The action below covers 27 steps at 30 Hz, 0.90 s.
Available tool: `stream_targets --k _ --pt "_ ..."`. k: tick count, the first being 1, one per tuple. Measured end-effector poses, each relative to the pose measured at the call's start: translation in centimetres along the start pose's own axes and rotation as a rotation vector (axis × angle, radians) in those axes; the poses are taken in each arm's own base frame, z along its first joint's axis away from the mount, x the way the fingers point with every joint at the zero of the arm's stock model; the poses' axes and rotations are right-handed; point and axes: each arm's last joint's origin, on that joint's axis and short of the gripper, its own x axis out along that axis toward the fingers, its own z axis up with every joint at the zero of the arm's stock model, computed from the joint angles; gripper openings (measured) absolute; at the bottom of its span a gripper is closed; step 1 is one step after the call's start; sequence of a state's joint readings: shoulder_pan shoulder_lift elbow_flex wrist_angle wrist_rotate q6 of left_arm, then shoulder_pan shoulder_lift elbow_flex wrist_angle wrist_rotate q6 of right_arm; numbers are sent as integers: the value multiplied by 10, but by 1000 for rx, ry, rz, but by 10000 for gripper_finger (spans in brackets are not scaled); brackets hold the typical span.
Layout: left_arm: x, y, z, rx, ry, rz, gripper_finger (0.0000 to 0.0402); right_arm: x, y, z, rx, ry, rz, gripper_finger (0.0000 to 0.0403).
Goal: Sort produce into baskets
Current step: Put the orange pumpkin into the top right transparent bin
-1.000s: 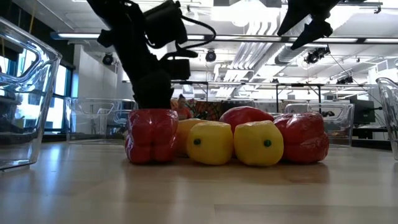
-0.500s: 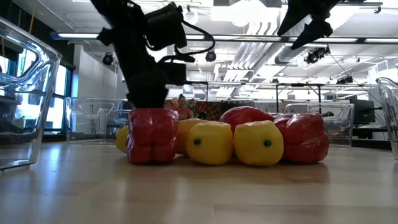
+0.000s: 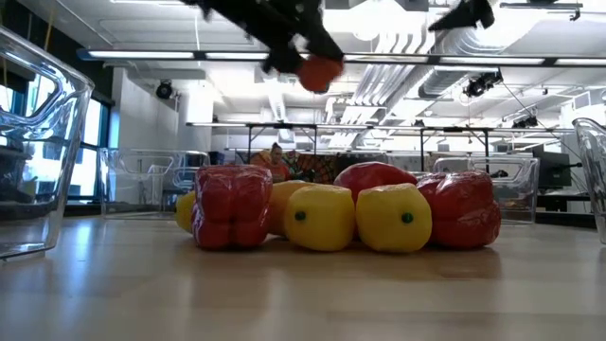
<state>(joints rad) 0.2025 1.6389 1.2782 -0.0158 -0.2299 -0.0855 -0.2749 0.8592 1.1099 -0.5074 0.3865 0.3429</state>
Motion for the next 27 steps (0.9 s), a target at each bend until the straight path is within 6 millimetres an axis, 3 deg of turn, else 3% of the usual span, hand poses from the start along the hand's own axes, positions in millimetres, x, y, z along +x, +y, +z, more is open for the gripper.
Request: stream_targets --k 5,11,18,22,27 --pt "57 -14 -4 -51 -103 -112 318 -9 0 13 19 -133 17 385" --pt "127 -35 -19 -68 -163 -148 319 -9 -1 12 21 -124 9 385" --pt "193 -47 -23 -57 -243 -146 329 -7 0 12 43 -122 7 385" --pt "219 -52 -23 -50 -296 -146 337 -7 0 11 47 -117 6 385" --pt "234 -58 -37 -47 -279 -151 340 -7 0 11 48 -117 6 385"
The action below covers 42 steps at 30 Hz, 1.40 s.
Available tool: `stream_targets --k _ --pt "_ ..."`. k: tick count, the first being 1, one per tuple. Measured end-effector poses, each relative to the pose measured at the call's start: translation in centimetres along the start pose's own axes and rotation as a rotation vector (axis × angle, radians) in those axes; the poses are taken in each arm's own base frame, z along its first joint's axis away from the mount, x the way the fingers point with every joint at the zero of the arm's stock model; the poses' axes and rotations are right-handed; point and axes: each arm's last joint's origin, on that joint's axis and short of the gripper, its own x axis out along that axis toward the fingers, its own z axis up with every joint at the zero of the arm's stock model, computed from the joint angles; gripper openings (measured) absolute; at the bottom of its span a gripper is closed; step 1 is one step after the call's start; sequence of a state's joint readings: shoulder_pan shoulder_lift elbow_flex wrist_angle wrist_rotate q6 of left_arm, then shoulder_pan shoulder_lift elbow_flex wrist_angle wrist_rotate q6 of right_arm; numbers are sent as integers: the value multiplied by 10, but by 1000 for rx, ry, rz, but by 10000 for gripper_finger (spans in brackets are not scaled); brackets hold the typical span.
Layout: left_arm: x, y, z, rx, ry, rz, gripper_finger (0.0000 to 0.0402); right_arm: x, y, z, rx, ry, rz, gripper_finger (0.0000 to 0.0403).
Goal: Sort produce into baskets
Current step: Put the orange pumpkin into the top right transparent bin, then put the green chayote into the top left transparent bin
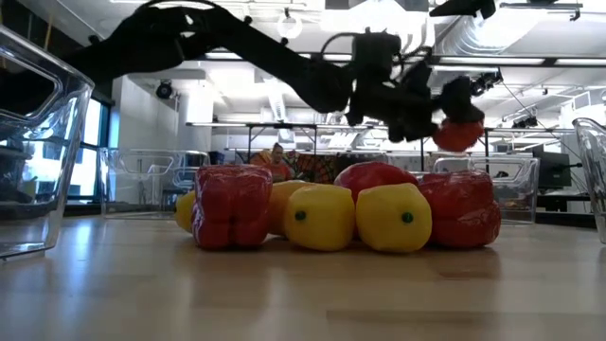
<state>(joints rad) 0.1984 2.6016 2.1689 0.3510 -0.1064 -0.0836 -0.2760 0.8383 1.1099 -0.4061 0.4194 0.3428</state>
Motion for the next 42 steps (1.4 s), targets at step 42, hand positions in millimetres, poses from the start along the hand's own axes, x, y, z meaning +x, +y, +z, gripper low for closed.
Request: stream_targets --k 42 --pt "-158 25 132 225 863 81 397 1 2 2 -31 -8 42 385"
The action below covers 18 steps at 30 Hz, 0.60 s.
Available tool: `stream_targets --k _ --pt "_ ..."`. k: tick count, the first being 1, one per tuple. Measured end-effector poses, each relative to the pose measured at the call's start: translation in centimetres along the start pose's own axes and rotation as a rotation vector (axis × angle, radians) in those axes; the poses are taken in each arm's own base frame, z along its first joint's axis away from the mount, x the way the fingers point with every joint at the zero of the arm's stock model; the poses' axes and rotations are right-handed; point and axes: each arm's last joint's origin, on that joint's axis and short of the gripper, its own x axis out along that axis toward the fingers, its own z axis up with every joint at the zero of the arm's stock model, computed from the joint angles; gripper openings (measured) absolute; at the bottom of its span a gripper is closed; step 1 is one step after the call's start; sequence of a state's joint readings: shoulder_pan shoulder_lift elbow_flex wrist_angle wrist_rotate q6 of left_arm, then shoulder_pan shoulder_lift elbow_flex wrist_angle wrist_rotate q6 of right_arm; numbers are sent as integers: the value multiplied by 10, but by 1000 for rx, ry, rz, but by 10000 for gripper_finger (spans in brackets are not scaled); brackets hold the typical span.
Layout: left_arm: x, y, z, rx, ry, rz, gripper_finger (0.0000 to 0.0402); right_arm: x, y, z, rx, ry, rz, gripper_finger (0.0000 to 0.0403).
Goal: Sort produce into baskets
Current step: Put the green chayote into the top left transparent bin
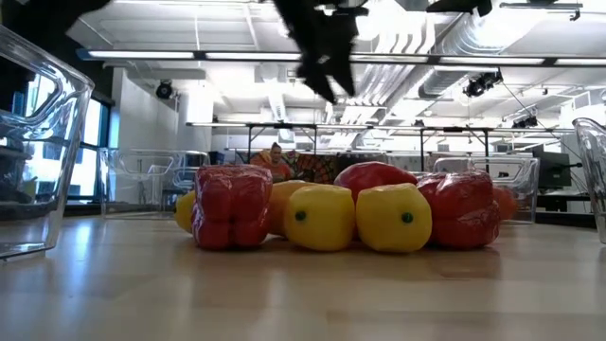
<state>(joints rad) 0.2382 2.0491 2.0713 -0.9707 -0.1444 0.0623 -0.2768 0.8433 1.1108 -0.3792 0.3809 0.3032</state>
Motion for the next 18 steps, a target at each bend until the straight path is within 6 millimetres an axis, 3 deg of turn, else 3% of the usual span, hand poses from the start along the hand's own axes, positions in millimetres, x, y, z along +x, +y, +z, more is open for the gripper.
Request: stream_targets --k 5,9,14,18 --pt "-44 -12 -35 -95 -124 -29 397 14 4 -7 -23 48 7 385" --pt "-70 -27 -74 -193 -286 -82 397 41 13 -23 -11 150 25 385" --pt "-105 -35 -116 -314 -376 -154 397 85 25 -57 35 350 80 385" --pt "-131 -30 -137 -378 -430 -169 397 118 37 -95 -103 546 230 385"
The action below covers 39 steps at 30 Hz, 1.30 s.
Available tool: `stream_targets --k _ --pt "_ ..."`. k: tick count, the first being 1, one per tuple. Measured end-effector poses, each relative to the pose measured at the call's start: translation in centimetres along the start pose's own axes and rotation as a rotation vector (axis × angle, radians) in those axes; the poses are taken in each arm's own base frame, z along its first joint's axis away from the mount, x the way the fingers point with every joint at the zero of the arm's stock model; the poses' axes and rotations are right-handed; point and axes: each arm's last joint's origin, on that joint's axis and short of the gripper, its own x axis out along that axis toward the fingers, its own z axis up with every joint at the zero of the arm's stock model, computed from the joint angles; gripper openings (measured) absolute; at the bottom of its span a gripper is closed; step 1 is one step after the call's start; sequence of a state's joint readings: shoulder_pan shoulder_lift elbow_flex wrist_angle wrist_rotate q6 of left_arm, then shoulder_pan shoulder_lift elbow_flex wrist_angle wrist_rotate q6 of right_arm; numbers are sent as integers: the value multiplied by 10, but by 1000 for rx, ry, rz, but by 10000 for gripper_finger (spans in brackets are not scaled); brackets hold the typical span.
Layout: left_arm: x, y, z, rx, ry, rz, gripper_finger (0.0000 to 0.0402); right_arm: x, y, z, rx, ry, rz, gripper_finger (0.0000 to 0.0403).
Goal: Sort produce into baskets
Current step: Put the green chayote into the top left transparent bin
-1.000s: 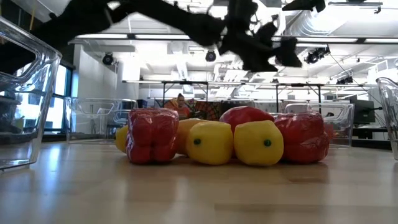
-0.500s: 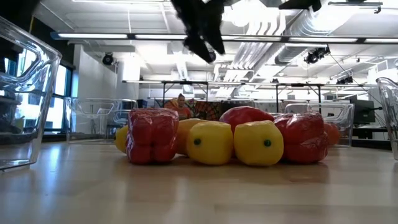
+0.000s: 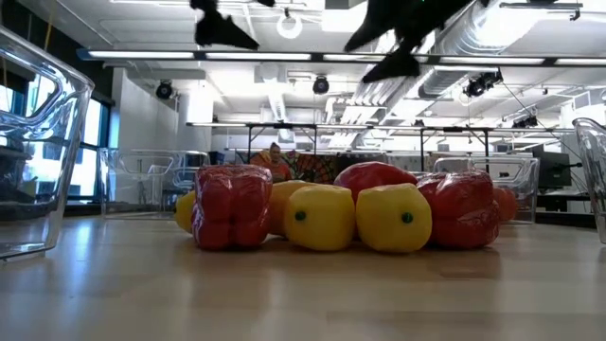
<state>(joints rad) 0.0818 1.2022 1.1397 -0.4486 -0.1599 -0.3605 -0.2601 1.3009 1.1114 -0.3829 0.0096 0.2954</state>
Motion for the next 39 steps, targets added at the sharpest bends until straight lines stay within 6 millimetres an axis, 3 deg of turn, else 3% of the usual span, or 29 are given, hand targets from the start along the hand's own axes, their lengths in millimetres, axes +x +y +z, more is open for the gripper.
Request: stream_targets --k 5,10,23,28,32,36,39 --pt "-32 3 7 -87 -86 -33 397 48 3 -22 -199 176 80 385" --pt "-51 4 11 -162 -134 -73 397 80 -2 -45 -346 336 118 385" --pt "-46 4 10 -182 -116 -74 397 133 -3 -101 -550 618 192 385" --pt "-45 4 10 -138 -111 -74 397 148 -1 -116 -541 656 161 385" --pt "-45 3 10 -146 -109 -75 397 152 -1 -117 -511 645 133 379" --pt "-45 3 10 -152 -105 -89 397 145 0 -110 -489 631 116 335" --pt "-55 4 12 -154 -105 -127 397 134 5 -90 -507 578 100 283"
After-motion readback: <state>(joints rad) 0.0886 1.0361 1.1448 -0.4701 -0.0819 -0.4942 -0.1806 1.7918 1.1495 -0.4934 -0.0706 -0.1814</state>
